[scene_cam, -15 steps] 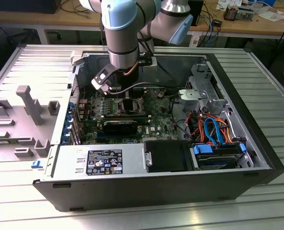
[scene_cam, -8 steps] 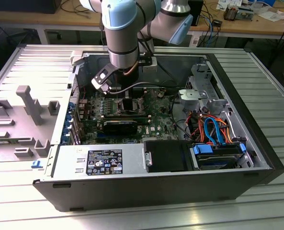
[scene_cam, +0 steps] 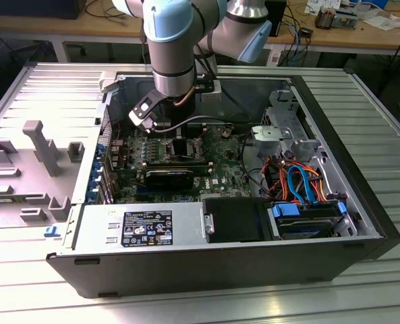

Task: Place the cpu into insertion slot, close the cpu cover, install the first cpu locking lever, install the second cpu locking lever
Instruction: 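Place the cpu into insertion slot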

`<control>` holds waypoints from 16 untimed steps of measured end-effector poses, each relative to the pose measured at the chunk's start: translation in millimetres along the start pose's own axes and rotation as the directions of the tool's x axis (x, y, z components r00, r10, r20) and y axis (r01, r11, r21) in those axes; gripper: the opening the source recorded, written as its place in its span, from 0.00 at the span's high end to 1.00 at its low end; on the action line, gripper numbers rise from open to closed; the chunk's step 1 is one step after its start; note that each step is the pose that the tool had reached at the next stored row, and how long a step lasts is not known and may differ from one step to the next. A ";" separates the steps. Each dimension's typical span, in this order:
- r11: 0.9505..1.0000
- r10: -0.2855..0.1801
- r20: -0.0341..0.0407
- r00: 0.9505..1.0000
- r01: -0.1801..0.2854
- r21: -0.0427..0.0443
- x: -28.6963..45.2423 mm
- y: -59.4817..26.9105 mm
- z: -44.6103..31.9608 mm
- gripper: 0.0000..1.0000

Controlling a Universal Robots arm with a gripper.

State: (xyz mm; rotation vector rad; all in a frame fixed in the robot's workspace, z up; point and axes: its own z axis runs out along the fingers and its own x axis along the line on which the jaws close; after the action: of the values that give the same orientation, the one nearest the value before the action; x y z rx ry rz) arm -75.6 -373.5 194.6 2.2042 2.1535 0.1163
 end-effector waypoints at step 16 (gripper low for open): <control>1.000 -0.003 0.051 0.999 0.003 0.000 2.1 0.9 -4.8 0.31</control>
State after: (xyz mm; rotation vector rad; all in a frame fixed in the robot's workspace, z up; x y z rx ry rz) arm -75.2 -371.5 199.4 2.1793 2.1302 0.0596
